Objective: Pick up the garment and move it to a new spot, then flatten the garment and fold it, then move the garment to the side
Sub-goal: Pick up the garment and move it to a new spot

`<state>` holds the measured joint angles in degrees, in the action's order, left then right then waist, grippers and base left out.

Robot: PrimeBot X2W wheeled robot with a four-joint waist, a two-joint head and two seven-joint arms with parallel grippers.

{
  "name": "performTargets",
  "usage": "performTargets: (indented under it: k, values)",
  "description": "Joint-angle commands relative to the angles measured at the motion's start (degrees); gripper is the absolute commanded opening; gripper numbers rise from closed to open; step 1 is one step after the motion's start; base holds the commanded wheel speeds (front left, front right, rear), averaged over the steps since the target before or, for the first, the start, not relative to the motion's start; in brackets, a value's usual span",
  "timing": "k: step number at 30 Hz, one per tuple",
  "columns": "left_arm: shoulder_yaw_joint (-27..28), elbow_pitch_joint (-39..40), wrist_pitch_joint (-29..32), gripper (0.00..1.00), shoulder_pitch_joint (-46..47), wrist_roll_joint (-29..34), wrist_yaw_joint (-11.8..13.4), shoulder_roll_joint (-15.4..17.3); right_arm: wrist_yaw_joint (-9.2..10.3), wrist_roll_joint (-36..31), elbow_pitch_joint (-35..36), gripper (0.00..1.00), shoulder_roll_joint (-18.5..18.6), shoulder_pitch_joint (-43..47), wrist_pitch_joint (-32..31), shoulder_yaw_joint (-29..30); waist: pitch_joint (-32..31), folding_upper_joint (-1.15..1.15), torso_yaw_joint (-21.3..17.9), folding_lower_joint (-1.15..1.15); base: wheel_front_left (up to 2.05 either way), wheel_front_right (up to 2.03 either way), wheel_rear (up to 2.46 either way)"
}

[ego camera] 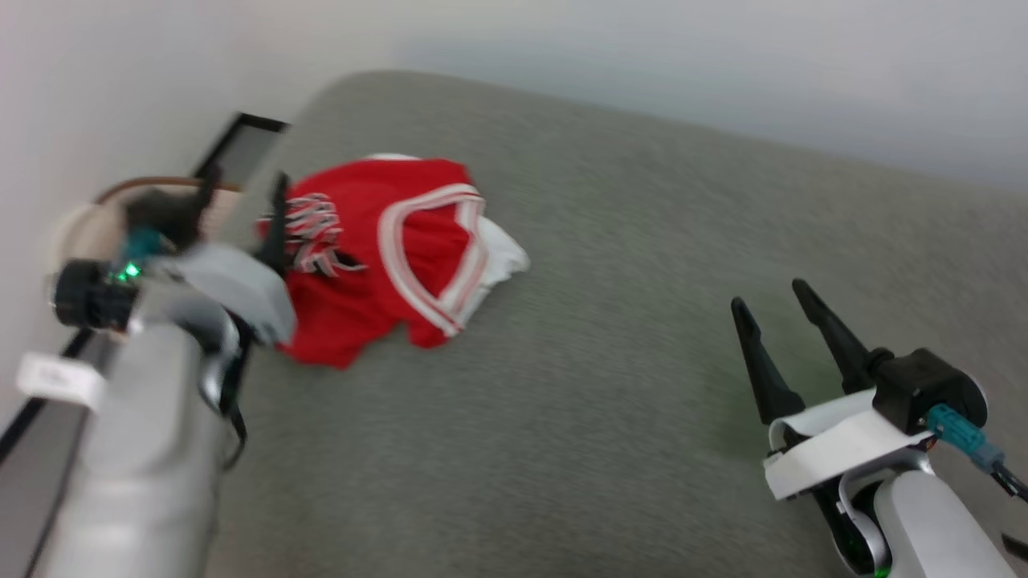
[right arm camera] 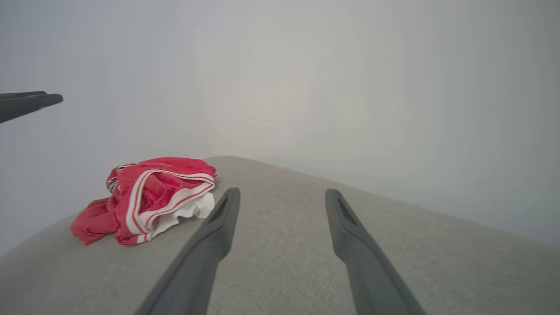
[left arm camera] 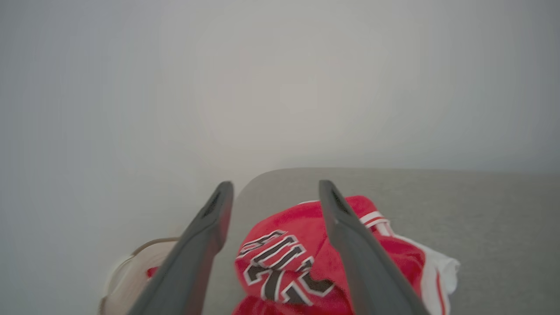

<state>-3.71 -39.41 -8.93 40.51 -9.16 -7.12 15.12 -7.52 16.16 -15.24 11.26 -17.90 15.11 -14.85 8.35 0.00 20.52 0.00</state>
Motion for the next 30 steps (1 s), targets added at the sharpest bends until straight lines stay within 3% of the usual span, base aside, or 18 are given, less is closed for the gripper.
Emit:
performTargets:
  k: [1, 3, 6, 11, 16, 21, 22, 23, 25, 26, 30]
  values:
    - [0.8, -2.4, 1.4, 1.0, 2.8, -2.8, -0.3, 0.1, 0.06, 0.4, 0.4, 1.0, -0.2, -1.1, 0.0, 0.3, 10.4, 0.0, -11.2, 0.0, 0.0, 0.0, 0.0]
    - [-0.4, -7.6, 6.4, 1.0, 5.8, -4.8, -0.3, 2.2, 0.06, 0.4, 0.5, 1.0, -0.6, -1.7, 0.0, 0.1, 11.3, 0.0, -13.2, 0.0, 0.0, 0.0, 0.0]
    - [-3.3, -12.2, 15.9, 1.0, 9.3, -13.4, -0.4, 3.6, 0.06, 0.3, 1.1, 1.0, -1.2, -2.9, 0.0, -0.3, 12.6, 0.0, -16.1, 0.0, 0.0, 0.0, 0.0]
    - [-7.4, -13.3, 32.0, 1.0, 11.4, -27.0, -0.3, 9.8, 0.06, 0.2, 2.2, 1.0, -1.7, -5.5, 0.0, -1.0, 16.2, 0.0, -19.8, 0.0, 0.0, 0.0, 0.0]
    - [-9.0, -16.2, 39.4, 1.0, 12.6, -32.0, -0.3, 14.1, 0.06, 0.0, 2.8, 1.0, -1.2, -7.1, 0.0, -1.9, 19.5, 0.0, -22.2, 0.0, 0.0, 0.0, 0.0]
    - [-10.7, -19.2, 43.2, 1.0, 10.6, -35.7, -0.3, 12.6, 0.06, -0.1, 3.3, 1.0, -0.8, -7.5, 0.0, -2.3, 20.9, 0.0, -22.9, 0.0, 0.0, 0.0, 0.0]
    - [-11.0, -19.6, 43.1, 0.89, 10.1, -36.3, -0.3, 12.1, 0.06, -0.3, 3.2, 1.0, -0.8, -7.4, 0.0, -2.5, 20.9, 0.0, -22.8, 0.0, 0.0, 0.0, 0.0]
    - [-11.2, -20.0, 43.0, 0.52, 9.5, -37.1, -0.3, 11.5, 0.06, -0.4, 3.0, 1.0, -0.9, -7.3, 0.0, -2.6, 20.6, 0.0, -22.7, 0.0, 0.0, 0.0, 0.0]
    - [-11.9, -20.5, 42.7, 0.08, 8.0, -38.3, -0.5, 10.7, 0.06, -0.3, 2.7, 1.0, -1.2, -7.0, 0.0, -3.1, 19.6, 0.0, -22.7, 0.0, 0.0, 0.0, 0.0]
    - [-12.3, -21.0, 42.5, 0.0, 7.3, -38.6, -0.5, 10.7, 0.06, -0.2, 2.5, 1.0, -1.5, -6.8, 0.0, -3.1, 18.9, 0.0, -22.6, 0.0, 0.0, 0.0, 0.0]
    - [-14.0, -20.7, 37.7, 0.0, 7.0, -37.4, -0.5, 13.4, 0.06, 0.4, 1.6, 1.0, -2.4, -6.0, 0.0, -3.2, 15.6, 0.0, -22.3, 0.0, 0.0, 0.0, 0.0]
